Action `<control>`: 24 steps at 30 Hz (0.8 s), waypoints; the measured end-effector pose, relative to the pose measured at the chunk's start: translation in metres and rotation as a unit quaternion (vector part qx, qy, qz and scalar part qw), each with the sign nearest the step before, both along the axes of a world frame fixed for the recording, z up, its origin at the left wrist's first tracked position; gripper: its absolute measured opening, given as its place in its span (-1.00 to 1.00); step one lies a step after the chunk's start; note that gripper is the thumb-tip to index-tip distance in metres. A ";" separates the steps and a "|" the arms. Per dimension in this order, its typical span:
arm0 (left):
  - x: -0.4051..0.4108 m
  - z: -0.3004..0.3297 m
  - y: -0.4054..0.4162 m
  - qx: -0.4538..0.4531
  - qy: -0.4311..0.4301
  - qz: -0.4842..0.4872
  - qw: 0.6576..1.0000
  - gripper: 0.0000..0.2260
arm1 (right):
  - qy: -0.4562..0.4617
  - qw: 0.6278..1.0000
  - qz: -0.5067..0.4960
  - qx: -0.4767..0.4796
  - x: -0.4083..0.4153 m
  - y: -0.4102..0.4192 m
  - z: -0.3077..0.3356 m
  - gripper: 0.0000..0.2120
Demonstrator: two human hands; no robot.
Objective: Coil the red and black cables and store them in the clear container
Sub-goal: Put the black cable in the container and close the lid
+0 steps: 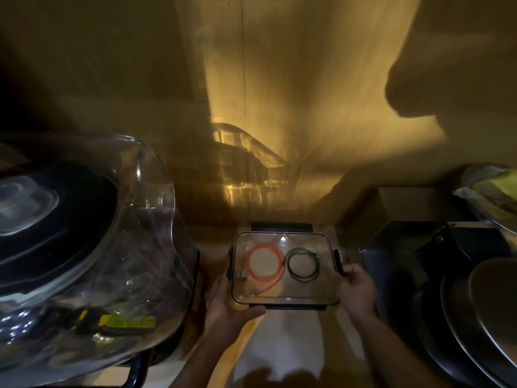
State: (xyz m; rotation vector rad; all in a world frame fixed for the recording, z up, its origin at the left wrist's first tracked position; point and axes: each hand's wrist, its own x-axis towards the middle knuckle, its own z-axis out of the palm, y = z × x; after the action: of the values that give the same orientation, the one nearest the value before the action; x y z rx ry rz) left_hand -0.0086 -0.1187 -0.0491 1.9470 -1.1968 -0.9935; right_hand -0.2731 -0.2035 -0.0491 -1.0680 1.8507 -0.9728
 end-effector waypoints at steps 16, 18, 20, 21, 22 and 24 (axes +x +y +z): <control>-0.003 -0.021 -0.018 -0.006 0.087 0.004 0.996 -0.05 | -0.002 1.000 0.005 0.019 -0.006 -0.017 -0.019 -0.82; -0.002 -0.025 -0.019 -0.007 0.093 0.002 0.996 -0.07 | -0.003 1.000 0.006 0.025 -0.006 -0.020 -0.021 -0.83; -0.002 -0.026 -0.020 -0.003 0.099 0.000 0.995 -0.06 | 0.000 0.999 0.007 0.032 -0.007 -0.022 -0.023 -0.83; -0.002 -0.027 -0.021 0.000 0.103 -0.003 0.995 -0.06 | -0.001 0.999 0.007 0.035 -0.007 -0.023 -0.024 -0.82; -0.002 -0.028 -0.022 0.004 0.106 -0.006 0.994 -0.05 | -0.001 0.999 0.007 0.035 -0.007 -0.024 -0.024 -0.80; -0.001 -0.030 -0.023 0.006 0.114 -0.007 0.993 -0.06 | 0.001 0.999 0.005 0.033 -0.008 -0.025 -0.025 -0.76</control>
State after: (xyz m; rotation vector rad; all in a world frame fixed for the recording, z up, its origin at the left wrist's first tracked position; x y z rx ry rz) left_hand -0.0094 -0.1421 -0.0789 1.7799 -1.0789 -1.1983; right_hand -0.2815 -0.2285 -0.0737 -1.0384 1.8650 -0.8990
